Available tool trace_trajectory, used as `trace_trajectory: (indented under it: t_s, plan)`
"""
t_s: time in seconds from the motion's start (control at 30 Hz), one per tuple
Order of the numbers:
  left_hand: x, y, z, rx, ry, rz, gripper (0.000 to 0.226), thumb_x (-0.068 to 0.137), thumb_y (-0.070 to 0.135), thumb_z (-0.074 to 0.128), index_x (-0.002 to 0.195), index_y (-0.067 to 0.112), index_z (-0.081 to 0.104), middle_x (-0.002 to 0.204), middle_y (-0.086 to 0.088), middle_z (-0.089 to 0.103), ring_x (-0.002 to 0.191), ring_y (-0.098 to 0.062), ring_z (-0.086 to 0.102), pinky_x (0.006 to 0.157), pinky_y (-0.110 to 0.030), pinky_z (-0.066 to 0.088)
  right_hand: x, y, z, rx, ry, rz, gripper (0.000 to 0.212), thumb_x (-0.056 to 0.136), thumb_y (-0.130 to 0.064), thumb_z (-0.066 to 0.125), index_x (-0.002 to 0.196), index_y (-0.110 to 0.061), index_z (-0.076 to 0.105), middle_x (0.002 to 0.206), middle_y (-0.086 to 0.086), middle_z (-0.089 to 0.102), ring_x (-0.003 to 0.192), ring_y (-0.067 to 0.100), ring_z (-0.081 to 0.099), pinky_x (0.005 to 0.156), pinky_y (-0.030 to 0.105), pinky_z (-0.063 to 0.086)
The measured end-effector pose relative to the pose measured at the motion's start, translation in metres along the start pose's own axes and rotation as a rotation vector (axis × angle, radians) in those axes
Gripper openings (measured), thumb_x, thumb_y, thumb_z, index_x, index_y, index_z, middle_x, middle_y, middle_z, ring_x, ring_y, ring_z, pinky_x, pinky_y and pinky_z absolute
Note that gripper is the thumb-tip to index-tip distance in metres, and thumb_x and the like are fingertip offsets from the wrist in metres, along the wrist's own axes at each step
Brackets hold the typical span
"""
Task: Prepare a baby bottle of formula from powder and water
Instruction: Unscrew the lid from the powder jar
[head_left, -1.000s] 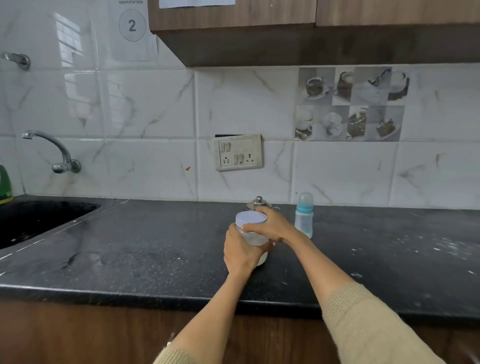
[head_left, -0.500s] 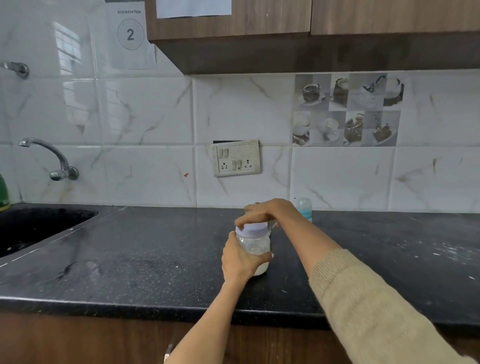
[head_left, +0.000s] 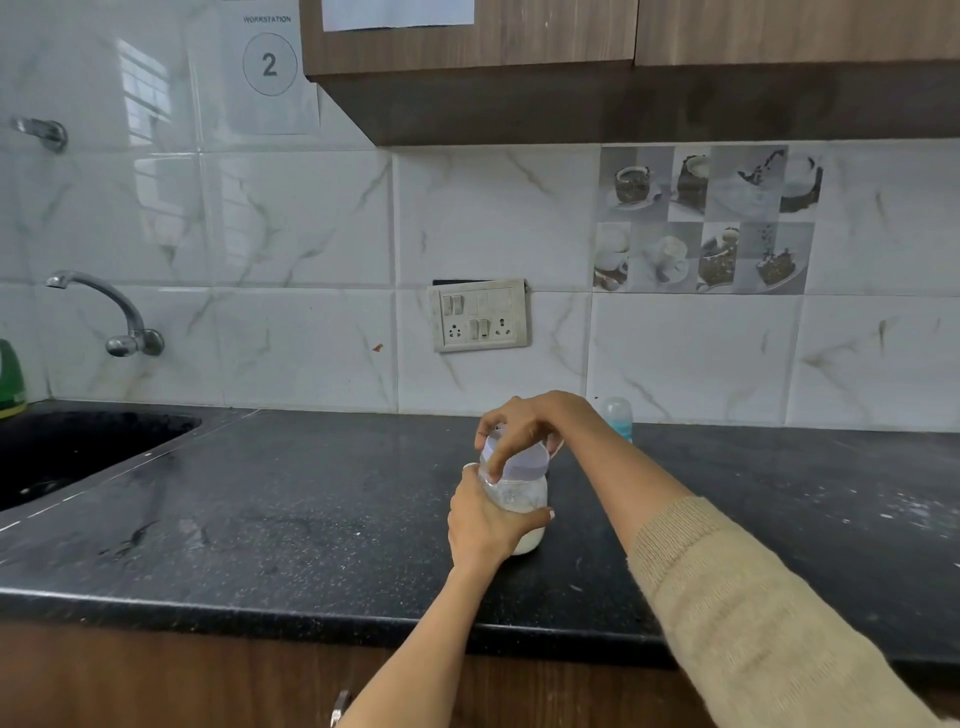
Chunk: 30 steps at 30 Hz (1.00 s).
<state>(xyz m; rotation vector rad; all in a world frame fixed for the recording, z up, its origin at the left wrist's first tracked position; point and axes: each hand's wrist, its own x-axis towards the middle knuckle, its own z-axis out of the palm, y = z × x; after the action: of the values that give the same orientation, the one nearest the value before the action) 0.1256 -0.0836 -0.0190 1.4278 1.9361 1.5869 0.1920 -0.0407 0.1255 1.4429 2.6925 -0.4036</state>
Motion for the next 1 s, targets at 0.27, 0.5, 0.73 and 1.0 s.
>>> trace_trajectory:
  t_s: [0.27,0.5,0.73,1.0]
  plan:
    - [0.010,-0.005,-0.011,-0.015,0.032,0.003,0.091,0.044,0.046,0.086,0.119,0.016,0.044,0.116,-0.001,0.057,0.107,-0.021,0.056,0.084,-0.032,0.050,-0.006,0.031,0.000,0.556,0.130,-0.104,0.052,0.071,-0.022,0.080,0.116,-0.032,0.056,0.125,0.007,0.044,0.113,0.032,0.054,0.081,0.043,0.058]
    - [0.062,-0.022,-0.063,0.050,0.175,-0.026,0.099,0.037,0.050,0.088,0.120,0.011,0.052,0.118,-0.009,0.050,0.109,-0.024,0.051,0.093,-0.035,0.047,-0.014,0.051,0.057,1.225,0.355,-0.267,0.036,0.070,-0.018,0.081,0.092,-0.019,0.053,0.109,0.014,0.058,0.100,0.027,0.062,0.097,0.051,0.049]
    - [0.106,-0.030,-0.086,0.104,0.172,-0.072,0.096,0.038,0.048,0.090,0.119,0.011,0.053,0.118,-0.011,0.053,0.109,-0.027,0.054,0.089,-0.039,0.048,0.004,0.042,0.125,1.016,0.217,-0.267,0.033,0.062,-0.024,0.087,0.075,-0.017,0.057,0.111,0.003,0.067,0.104,0.017,0.065,0.093,0.031,0.052]
    - [0.137,-0.052,-0.072,0.164,0.093,-0.093,0.103,0.032,0.051,0.090,0.120,0.015,0.051,0.118,-0.007,0.060,0.109,-0.026,0.057,0.087,-0.036,0.049,0.041,0.014,0.147,0.901,0.257,-0.318,0.046,0.040,-0.033,0.093,0.065,-0.020,0.057,0.112,0.003,0.068,0.102,0.014,0.067,0.088,0.036,0.055]
